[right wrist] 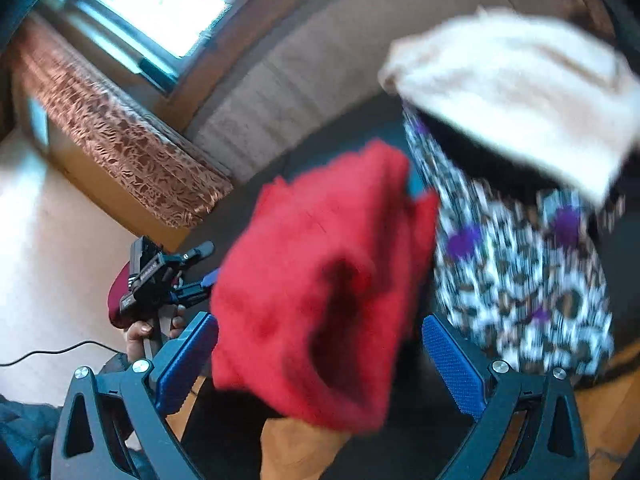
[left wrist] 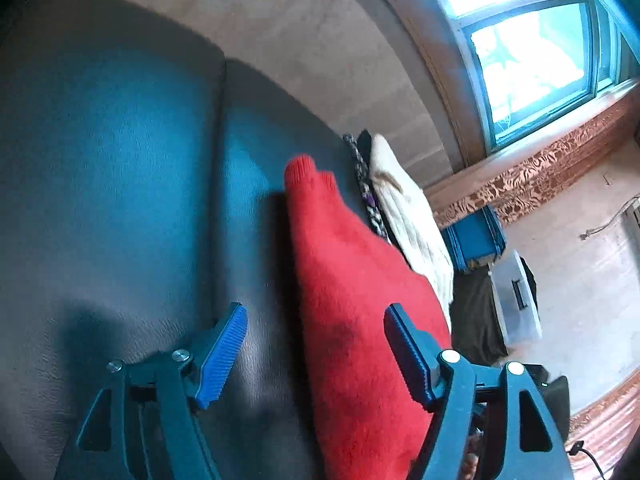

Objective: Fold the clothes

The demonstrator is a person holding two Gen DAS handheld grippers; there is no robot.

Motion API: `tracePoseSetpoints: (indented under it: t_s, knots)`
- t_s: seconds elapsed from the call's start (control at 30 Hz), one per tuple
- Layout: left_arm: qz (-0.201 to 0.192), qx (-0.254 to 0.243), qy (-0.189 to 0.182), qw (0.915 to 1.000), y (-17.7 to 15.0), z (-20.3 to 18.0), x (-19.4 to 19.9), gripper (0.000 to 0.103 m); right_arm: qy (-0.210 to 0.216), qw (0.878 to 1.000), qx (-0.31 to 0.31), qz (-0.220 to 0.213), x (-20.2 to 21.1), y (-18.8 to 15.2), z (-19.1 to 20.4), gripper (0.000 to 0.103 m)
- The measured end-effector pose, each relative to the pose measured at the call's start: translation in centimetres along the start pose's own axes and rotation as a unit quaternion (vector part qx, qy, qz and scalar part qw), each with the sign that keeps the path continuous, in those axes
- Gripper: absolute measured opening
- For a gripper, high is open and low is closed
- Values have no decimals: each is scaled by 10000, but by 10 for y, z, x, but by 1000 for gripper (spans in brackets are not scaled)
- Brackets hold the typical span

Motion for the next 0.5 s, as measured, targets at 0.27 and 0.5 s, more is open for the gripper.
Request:
tracePoseSetpoints:
  t_s: [0.27, 0.5]
  knots:
    - [282, -315, -259, 9988, 12, -21, -58, 73, 106, 9993, -199, 297, -56, 13, -5, 103]
    - [390, -239, -357, 9983, 25, -26, -85, 80, 35, 9985, 506, 227, -79, 12, 9, 103]
Point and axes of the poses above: each gripper's, at about its wrist camera, not at the fingertips, and x roughly against the way its jaws point, z to its left, y to its top, the point moved 7 cm from there along -x, roughly the way its jaws point, and after that the axes turned 14 degrees about -x, right-handed, at the moved point
